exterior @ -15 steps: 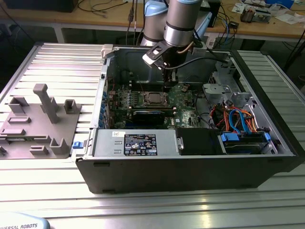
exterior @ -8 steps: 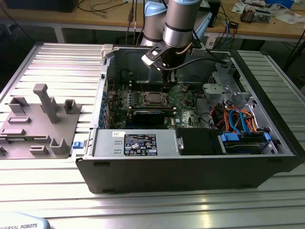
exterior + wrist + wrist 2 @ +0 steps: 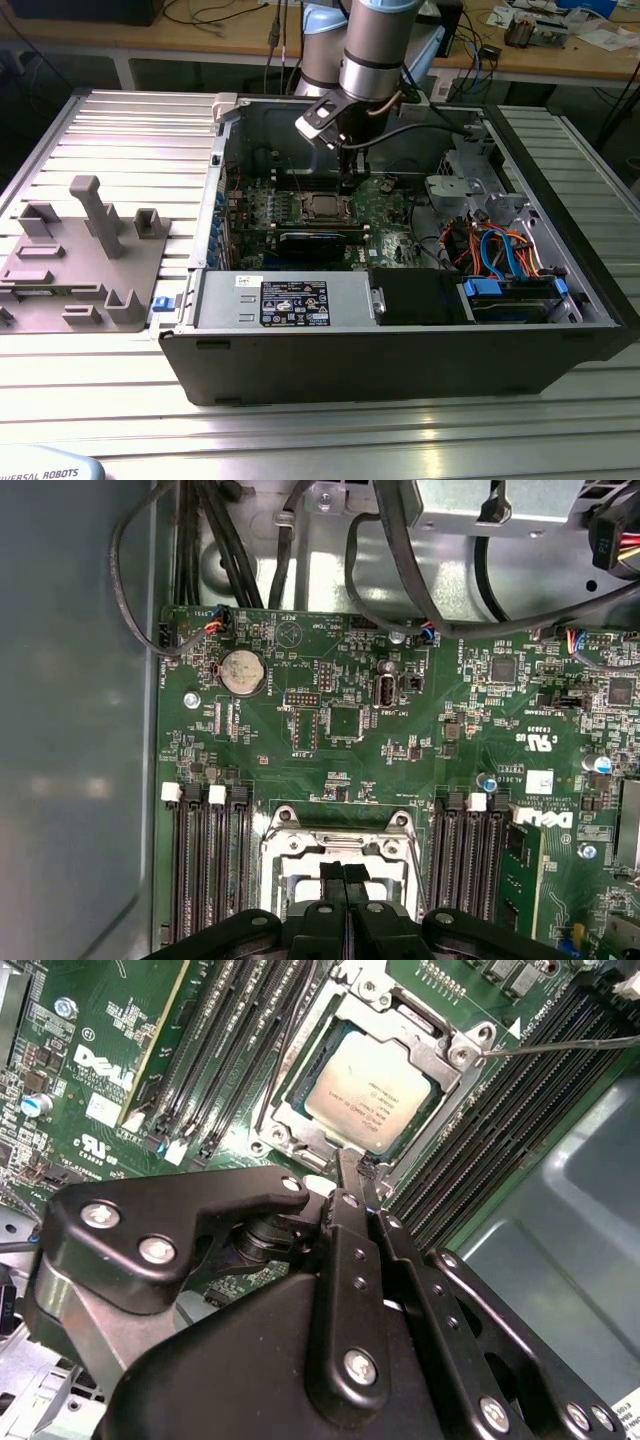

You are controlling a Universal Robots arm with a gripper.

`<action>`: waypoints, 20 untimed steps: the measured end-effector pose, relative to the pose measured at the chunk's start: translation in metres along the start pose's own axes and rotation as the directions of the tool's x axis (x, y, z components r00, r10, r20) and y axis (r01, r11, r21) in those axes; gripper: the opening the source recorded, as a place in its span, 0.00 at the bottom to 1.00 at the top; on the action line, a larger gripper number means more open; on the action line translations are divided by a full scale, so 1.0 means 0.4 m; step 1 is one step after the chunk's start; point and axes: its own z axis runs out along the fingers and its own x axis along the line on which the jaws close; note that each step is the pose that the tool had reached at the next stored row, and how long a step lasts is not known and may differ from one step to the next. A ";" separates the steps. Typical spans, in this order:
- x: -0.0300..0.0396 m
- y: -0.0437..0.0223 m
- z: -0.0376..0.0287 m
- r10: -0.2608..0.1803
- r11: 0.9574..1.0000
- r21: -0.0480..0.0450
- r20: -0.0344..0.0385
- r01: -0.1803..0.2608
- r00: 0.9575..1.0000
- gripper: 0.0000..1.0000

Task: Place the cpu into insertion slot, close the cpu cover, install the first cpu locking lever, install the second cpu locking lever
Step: 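Close the cpu cover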

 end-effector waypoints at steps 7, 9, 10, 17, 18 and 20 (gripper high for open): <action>0.000 -0.005 0.007 0.000 1.000 0.000 0.000 0.000 1.000 0.11; 0.001 -0.006 0.008 0.000 1.000 0.000 0.000 0.000 1.000 0.11; 0.001 -0.007 0.009 0.000 1.000 0.000 0.000 0.000 1.000 0.11; 0.001 -0.012 0.016 0.000 1.000 0.000 0.000 0.000 1.000 0.11; 0.001 -0.012 0.016 0.000 1.000 0.000 0.000 0.000 1.000 0.11; 0.001 -0.013 0.018 0.000 1.000 0.000 0.000 0.000 1.000 0.11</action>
